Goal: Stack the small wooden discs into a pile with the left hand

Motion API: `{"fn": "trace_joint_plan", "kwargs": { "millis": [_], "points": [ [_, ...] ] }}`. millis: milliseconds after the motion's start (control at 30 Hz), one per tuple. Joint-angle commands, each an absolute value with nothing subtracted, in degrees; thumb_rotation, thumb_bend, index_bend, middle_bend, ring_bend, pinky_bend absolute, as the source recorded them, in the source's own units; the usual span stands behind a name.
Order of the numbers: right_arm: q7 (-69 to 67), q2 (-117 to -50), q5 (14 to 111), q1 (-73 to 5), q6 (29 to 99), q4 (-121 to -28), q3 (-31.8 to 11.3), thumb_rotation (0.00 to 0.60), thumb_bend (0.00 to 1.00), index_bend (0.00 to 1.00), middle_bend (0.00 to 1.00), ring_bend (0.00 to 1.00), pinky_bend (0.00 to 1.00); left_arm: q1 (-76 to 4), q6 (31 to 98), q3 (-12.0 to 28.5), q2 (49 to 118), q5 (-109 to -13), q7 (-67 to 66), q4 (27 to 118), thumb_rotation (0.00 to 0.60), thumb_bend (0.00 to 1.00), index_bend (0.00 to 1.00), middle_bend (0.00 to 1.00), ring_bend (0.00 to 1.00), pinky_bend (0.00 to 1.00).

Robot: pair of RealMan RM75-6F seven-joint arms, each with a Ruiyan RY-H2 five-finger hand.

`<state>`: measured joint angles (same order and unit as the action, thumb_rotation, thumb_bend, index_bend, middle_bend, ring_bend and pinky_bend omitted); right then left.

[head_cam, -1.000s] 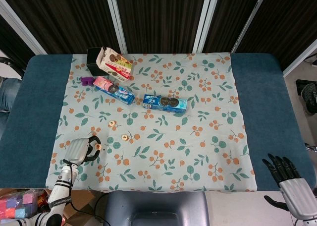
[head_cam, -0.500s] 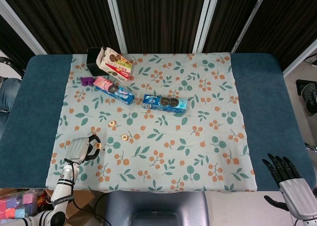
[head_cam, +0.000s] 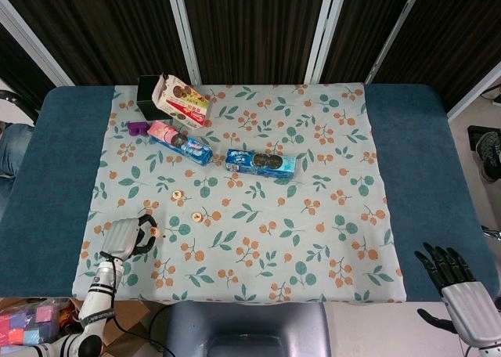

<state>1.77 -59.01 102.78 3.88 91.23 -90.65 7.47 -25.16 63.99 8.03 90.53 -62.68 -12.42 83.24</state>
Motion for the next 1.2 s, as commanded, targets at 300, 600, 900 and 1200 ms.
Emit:
{"fn": "trace_joint_plan", "kwargs": {
  "millis": [300, 600, 900, 1200],
  "points": [
    [1.7, -59.0, 102.8, 3.9, 91.3, -90.6, 7.5, 0.6, 0.14, 0.0, 0.0, 0.0, 0.0, -25.6, 63.1, 8.6, 91.2, -62.0, -12.3, 81.7, 0.6, 0.4, 0.42, 1.0, 1.0, 1.0],
    [1.8, -59.0, 102.8, 3.9, 91.3, -90.7, 7.5, 0.6, 0.14, 0.0, 0.0, 0.0, 0.0, -25.5, 63.6, 8.7, 90.7, -63.0, -11.6, 82.6, 0.6, 0.4, 0.41, 1.0, 1.0, 1.0],
    [1.5, -58.9, 103.0, 4.0, 91.4, -90.7, 7.6, 0.6, 0.14, 0.0, 0.0, 0.0, 0.0, -25.4, 66.2, 8.9, 91.0, -66.0, -11.2, 86.2, 0.6, 0.4, 0.39, 1.0, 1.0, 1.0],
    [1.0, -58.7, 103.0, 3.8, 91.4, -90.6, 7.5, 0.6, 0.14, 0.0, 0.0, 0.0, 0.0, -29.1, 67.5, 12.1, 98.1, -61.5, -21.2, 86.1, 0.6, 0.4, 0.33, 1.0, 1.0, 1.0]
  ]
}}
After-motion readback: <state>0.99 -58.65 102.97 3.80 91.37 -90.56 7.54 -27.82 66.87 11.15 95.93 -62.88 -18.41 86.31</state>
